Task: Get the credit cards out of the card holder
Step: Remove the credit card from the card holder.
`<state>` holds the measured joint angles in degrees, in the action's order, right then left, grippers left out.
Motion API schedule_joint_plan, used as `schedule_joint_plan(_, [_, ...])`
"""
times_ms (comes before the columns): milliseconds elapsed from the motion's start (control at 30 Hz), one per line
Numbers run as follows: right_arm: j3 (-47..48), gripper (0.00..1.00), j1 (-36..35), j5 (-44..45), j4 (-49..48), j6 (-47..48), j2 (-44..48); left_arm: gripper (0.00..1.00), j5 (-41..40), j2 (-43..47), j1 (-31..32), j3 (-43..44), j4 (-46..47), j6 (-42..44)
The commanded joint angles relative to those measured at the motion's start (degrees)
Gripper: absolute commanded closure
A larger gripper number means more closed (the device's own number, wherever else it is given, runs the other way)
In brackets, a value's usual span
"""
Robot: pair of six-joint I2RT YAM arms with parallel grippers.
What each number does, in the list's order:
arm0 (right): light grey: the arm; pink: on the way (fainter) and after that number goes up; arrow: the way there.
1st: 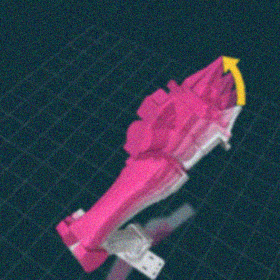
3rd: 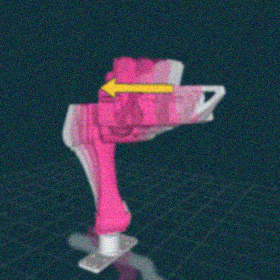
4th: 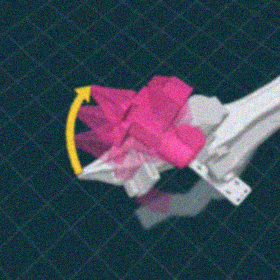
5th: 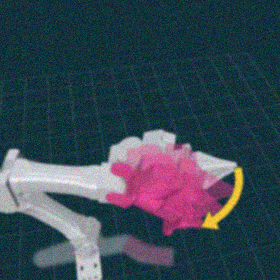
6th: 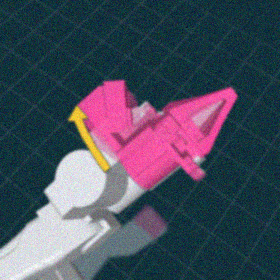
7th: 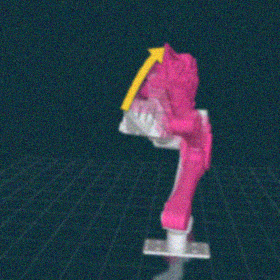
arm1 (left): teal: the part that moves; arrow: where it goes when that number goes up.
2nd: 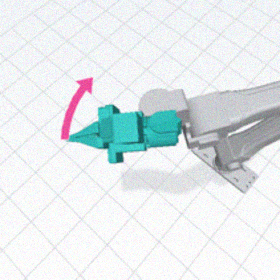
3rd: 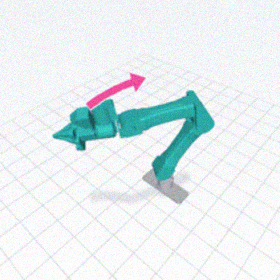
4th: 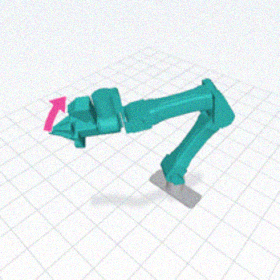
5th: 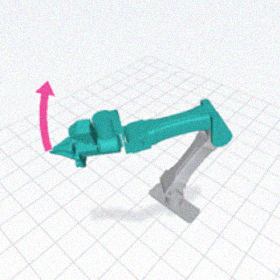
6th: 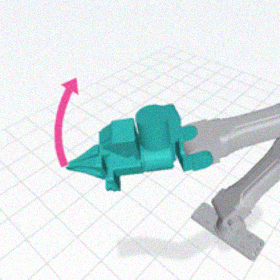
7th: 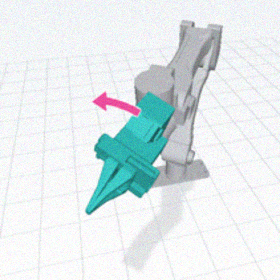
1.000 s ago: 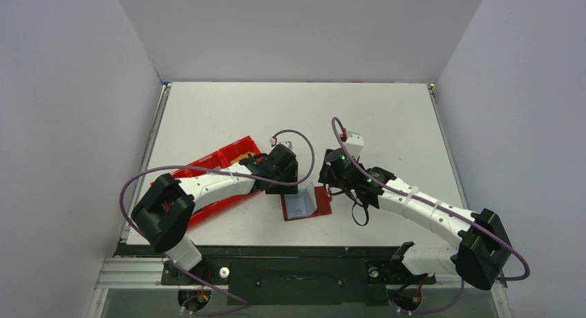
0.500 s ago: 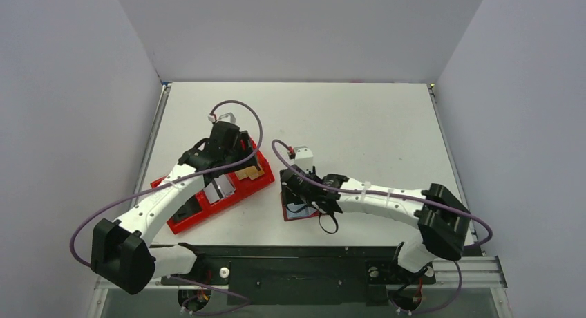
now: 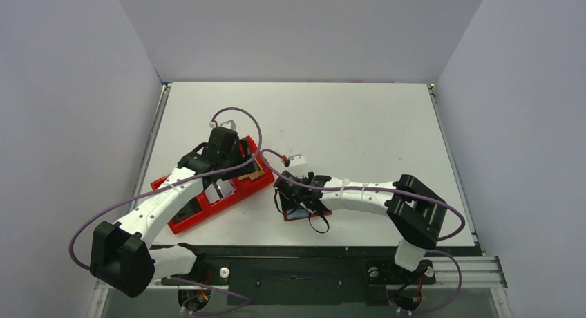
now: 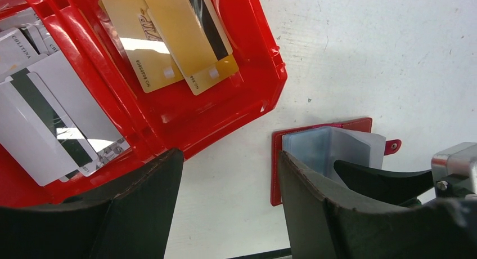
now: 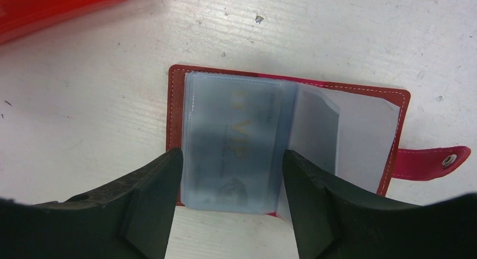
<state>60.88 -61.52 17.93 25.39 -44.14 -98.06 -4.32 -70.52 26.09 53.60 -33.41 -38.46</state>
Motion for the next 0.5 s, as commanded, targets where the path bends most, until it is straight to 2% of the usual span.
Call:
schedule_joint_plan(0, [0.67, 0.38, -0.03, 1.88, -1.32, -0.42, -1.09, 0.40, 1.75, -0.54, -0.26, 0.27, 2.59, 0.54])
schedule_joint_plan(233, [-1.28, 0.42, 0.49, 0.02, -4.00, -1.20, -2.44, 0.40, 2.66, -1.12, -0.09, -0.80, 3.48, 0.14])
schedule_joint_plan(467, [-4.40, 0.59, 2.06, -2.16, -6.42, -1.88, -2.12, 0.40, 2.78, -1.65, 0.22, -1.39, 3.98, -0.23])
